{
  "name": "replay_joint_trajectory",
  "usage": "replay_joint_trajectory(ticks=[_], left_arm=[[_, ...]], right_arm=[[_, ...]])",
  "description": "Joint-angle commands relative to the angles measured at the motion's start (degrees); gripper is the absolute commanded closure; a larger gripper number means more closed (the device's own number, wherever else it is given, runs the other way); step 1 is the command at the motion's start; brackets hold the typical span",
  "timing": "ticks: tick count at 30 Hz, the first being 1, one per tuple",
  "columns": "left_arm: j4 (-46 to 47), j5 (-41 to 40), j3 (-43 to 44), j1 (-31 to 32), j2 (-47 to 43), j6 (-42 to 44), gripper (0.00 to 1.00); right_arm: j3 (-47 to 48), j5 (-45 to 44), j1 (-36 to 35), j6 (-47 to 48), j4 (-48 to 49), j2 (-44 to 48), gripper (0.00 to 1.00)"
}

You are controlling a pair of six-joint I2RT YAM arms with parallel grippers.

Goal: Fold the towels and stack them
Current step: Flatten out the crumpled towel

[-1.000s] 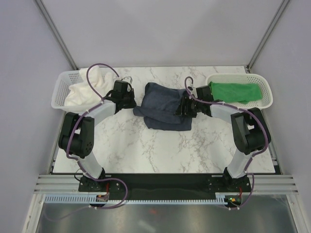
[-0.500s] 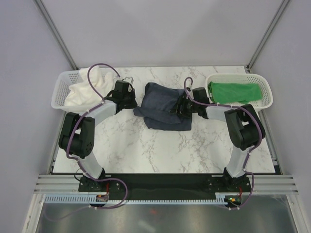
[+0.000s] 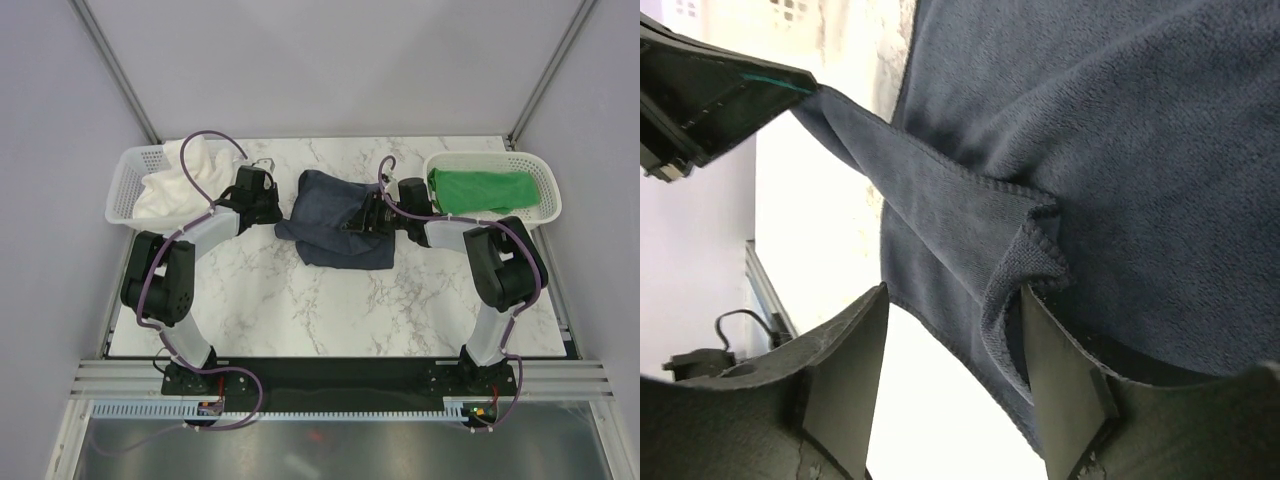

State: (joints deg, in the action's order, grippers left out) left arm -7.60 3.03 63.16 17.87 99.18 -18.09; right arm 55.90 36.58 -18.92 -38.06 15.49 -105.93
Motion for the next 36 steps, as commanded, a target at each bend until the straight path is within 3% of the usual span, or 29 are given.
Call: replay_joint_trajectory(ticks=[1,10,12,13,17,26,36], left_arm=[[1.4,-1.3,0.9,0.4,-0.5,0.6,0.98],[1.4,-1.4,0.7,0.5,-0.7,0.4,0.98],[1.4,-1.4,0.7,0.5,-0.7,0.3,0.98],[1.4,-1.6,0.6,0.6,-0.7,0.4,0.98],[1.4,-1.8,0.7,0.5,-0.8,0.4,0.98],[1.4,-2.1,0.7,0.5,-0.7,0.4,0.98],[1.4,-2.1,0.7,0.5,-0.6,0.3,0.98]], right_arm=[[0.4,-0.9,-0.3,5.3,-1.7,0.7,0.38],[4.1,-3.1,-0.2,8.5,-5.3,-3.1,0.61],[5.1,-3.2,-0.3,7.8,-4.6,-3.8,0.57],[5.5,-3.0,-0.3,7.0,-4.3,-4.0,0.51],[7.4,0.1,-0.3,5.0,-2.5,-5.6,0.46],[6.6,3.2,-0.2,3.9,1.7,-5.6,0.49],[11.4,-3.3,-0.2,15.7,-10.7,-8.5,0.5]])
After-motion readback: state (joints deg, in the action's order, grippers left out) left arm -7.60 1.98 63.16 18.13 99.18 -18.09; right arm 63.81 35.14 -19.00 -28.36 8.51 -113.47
